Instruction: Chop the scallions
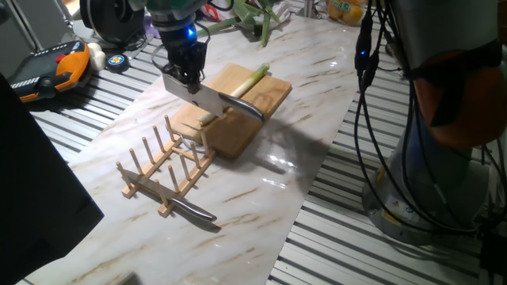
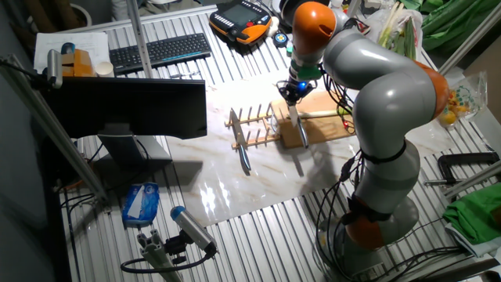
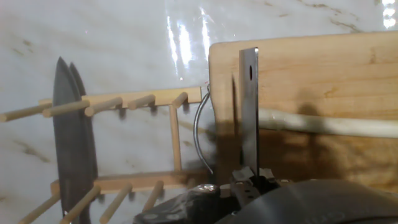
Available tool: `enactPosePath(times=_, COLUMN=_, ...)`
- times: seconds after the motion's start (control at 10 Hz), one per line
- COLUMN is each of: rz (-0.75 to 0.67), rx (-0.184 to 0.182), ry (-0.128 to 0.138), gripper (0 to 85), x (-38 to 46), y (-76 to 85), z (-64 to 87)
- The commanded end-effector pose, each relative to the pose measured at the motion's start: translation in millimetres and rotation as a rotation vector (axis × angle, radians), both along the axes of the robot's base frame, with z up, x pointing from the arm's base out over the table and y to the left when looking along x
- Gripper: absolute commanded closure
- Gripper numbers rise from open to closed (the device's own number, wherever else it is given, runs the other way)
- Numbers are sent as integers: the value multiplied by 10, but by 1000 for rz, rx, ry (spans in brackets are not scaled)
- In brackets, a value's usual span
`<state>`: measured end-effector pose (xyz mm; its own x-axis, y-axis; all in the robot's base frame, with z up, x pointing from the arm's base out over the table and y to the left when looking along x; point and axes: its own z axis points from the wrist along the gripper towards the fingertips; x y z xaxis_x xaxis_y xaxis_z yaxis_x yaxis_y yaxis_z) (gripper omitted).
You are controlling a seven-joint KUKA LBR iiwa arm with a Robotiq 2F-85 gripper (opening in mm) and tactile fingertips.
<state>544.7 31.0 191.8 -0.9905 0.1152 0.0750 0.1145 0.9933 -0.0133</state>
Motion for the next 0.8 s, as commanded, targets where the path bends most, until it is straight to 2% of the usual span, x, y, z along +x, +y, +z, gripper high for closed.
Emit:
enactPosePath(times=0.0, rz=-4, rx=-4, ry=0, gripper=843, x=40, y=-25, z=-34)
enactPosePath(times=0.2, rz=8, rx=-13, ry=12, gripper=843, x=109, y=-106, z=-106)
enactPosePath(times=0.5, rz=4, rx=-1, ry=26, gripper=843, x=263, y=-227, z=-231)
enactPosePath(times=0.6, rz=8, rx=-3, ry=31, gripper=843, x=308, y=-294, z=-294)
enactPosePath(times=0.7, rz=19, rx=3, ry=34, gripper=843, x=321, y=-428, z=-371)
